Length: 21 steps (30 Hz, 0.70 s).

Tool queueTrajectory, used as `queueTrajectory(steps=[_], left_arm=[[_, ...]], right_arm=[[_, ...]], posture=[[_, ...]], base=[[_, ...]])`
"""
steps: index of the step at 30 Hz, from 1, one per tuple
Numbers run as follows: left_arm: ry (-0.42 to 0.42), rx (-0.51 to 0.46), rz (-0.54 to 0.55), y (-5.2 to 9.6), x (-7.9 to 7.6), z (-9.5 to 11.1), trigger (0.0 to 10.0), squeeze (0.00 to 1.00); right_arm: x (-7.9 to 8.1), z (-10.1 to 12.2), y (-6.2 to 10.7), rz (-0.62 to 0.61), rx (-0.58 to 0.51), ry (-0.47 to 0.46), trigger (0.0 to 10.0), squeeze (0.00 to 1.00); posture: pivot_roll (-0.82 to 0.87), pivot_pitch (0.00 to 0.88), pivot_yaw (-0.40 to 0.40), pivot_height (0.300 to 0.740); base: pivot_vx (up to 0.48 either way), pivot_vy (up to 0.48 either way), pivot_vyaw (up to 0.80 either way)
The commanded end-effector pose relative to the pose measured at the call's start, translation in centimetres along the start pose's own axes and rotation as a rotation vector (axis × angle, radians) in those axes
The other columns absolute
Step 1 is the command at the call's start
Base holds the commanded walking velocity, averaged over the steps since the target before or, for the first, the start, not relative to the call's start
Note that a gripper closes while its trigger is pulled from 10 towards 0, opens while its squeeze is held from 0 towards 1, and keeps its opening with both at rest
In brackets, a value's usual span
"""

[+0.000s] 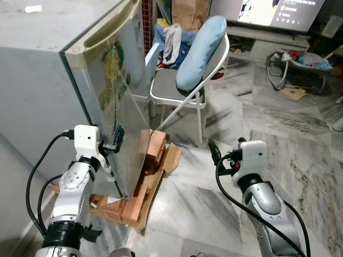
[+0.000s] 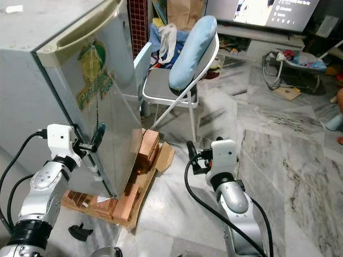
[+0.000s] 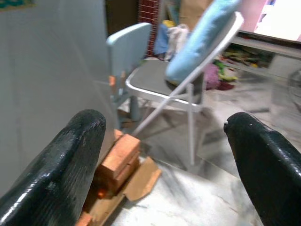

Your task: Restocking fridge

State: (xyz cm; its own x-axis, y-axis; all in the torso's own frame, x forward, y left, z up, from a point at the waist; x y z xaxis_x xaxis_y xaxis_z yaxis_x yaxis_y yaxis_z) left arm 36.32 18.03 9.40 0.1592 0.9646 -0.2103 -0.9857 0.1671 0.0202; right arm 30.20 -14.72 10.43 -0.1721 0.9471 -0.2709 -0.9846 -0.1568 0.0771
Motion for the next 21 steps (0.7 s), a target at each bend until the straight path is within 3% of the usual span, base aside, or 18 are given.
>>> queueTrajectory(steps=[1, 11, 15, 17, 19, 21], left_arm=[[-0.015, -0.008, 0.027, -0.9, 0.5, 0.7, 10.0, 0.0], [-0.034, -0.035, 0.096, -2.3, 1.0, 1.1, 10.0, 0.0], [-0.021, -0.027, 0.055, -2.6, 0.3, 0.9, 10.0, 0.0], [-0.013, -0.014, -0.005, -3.0, -1.2, 0.7, 10.0, 0.0], [-0.015, -0.011, -0.02, -3.2, -1.6, 0.6, 10.0, 0.0], [-0.034, 0.005, -0.186, -3.9, -5.3, 0.6, 10.0, 0.0]], right_arm=[[-0.3, 0.4, 0.1, -0.002, -0.011, 0.01, 10.0, 0.0], [-0.5, 0.6, 0.2, -0.004, -0.009, 0.017, 10.0, 0.0], [-0.5, 0.5, 0.2, -0.004, -0.008, 0.017, 10.0, 0.0], [-0.5, 0.5, 0.1, -0.005, -0.008, 0.018, 10.0, 0.0], [-0.6, 0.5, 0.1, -0.005, -0.008, 0.018, 10.0, 0.0], [-0.5, 0.6, 0.0, 0.0, -0.01, 0.015, 10.0, 0.0]], posture=[[-0.04, 0.071, -0.04, 0.74], [-0.04, 0.068, -0.039, 0.74], [-0.04, 0.067, -0.04, 0.74], [-0.04, 0.065, -0.042, 0.74], [-0.04, 0.065, -0.042, 0.74], [-0.03, 0.062, -0.049, 0.74]], base=[[0.0, 0.0, 0.0], [0.0, 0.0, 0.0], [0.0, 0.0, 0.0], [0.0, 0.0, 0.0], [0.0, 0.0, 0.0], [0.0, 0.0, 0.0]])
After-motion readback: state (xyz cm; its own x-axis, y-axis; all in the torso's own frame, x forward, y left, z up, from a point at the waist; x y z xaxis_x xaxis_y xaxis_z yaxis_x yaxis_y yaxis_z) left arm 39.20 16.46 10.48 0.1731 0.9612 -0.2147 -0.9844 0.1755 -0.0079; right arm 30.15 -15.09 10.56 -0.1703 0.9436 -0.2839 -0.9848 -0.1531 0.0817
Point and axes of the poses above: a point about 5 cm out from each wrist's last joint towards the gripper, its own y axis pointing back from the gripper into the wrist, its own z axis along the axis of the wrist's last joint, x = y × z, the point moved 5 cm from there along -y, pointing out of the wrist towards the gripper, and after that the axes turned 14 degrees about y, right-handed, at the moved point
